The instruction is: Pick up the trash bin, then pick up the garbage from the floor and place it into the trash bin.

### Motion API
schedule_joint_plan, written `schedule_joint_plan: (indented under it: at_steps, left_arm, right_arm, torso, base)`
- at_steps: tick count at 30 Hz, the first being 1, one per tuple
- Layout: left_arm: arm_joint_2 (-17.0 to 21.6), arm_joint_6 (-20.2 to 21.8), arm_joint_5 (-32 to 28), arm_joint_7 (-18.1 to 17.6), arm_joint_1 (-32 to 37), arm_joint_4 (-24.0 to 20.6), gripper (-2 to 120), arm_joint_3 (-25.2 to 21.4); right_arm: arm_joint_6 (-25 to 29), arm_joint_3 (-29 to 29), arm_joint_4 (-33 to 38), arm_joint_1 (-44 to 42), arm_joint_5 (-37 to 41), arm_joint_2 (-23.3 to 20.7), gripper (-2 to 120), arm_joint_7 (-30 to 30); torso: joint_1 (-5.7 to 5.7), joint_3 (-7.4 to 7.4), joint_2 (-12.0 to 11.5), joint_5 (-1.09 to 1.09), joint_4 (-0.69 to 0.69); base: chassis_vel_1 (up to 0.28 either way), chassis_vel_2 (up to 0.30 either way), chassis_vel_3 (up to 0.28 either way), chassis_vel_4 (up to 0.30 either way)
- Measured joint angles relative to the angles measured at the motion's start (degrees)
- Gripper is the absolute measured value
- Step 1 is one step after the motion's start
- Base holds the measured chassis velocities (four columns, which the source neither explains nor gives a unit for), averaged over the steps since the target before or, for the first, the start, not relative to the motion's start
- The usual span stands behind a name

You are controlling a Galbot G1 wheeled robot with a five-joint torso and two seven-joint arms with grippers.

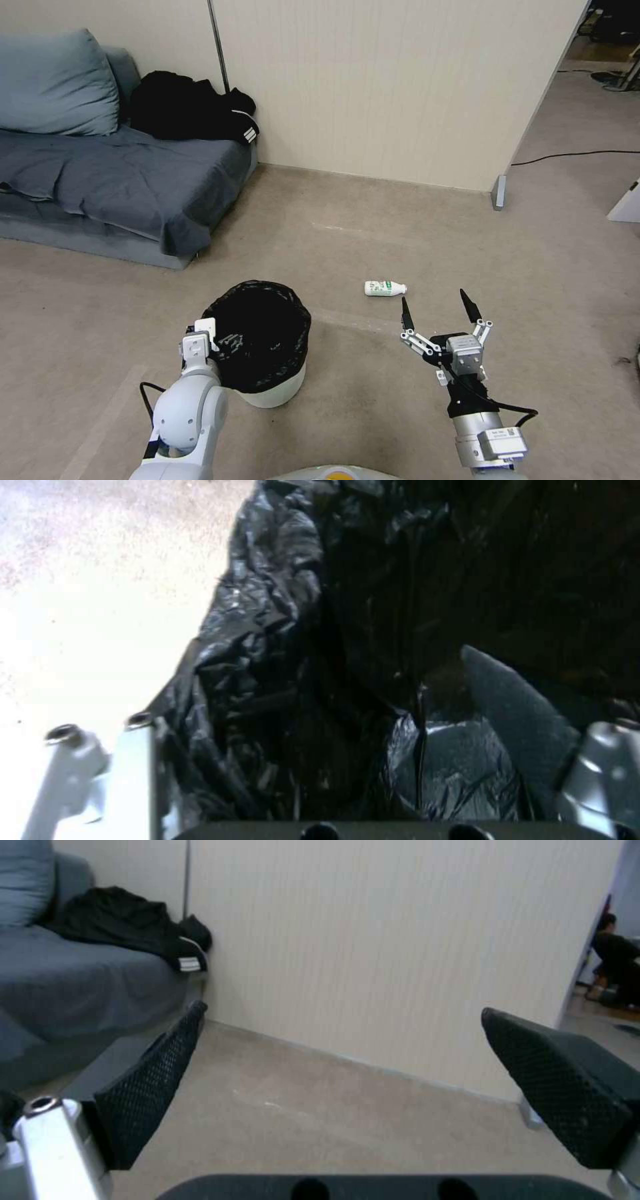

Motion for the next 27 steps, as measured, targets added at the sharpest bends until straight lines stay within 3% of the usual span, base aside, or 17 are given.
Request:
schedule_joint_plan:
  at_steps: [3,9,10,14,21,27]
  left_arm:
    - [-0.2,-0.1,-0.1,0.0,0.3,0.0,66,0.2]
    - [-0.3,-0.1,-0.4,-0.4,0.5,0.0,55,0.2]
    - [-0.4,-0.1,-0.8,-0.7,0.6,-0.1,46,0.3]
    - [-0.9,-0.1,-1.7,-1.7,1.2,-0.5,35,0.5]
    - [-1.9,-0.1,-1.3,-3.9,3.3,-2.5,22,1.4]
    - [-1.8,-0.1,0.5,-4.1,4.6,-4.1,17,1.5]
  right_arm:
    - [1.7,0.0,-0.1,0.0,-0.4,0.0,100,-0.2]
    - [2.4,0.3,-0.1,0.1,-2.9,0.0,100,0.5]
    - [2.5,0.4,0.0,0.1,-4.3,0.0,100,1.2]
    - [1.6,0.2,0.5,0.4,-6.7,0.0,100,4.3]
    - [0.7,0.1,1.1,0.7,-7.2,0.0,100,5.4]
    - [0.8,-0.1,1.2,0.7,-7.2,0.0,100,5.5]
  torso:
    - [0.0,0.0,0.0,0.0,0.0]
    - [0.0,-0.01,0.0,-0.02,0.0]
    - [0.0,-0.01,0.0,-0.02,0.0]
    - [0.0,-0.01,0.0,-0.02,-0.01]
    - [0.0,-0.01,0.0,-0.03,-0.01]
    - [0.0,0.0,0.0,-0.1,-0.02]
  base:
    - [0.0,0.0,0.0,0.0]
    - [0.0,0.0,0.0,0.0]
    - [0.0,0.0,0.0,0.0]
    - [0.0,0.0,0.0,0.0]
    - [0.0,0.0,0.0,0.0]
    - [0.0,0.0,0.0,0.0]
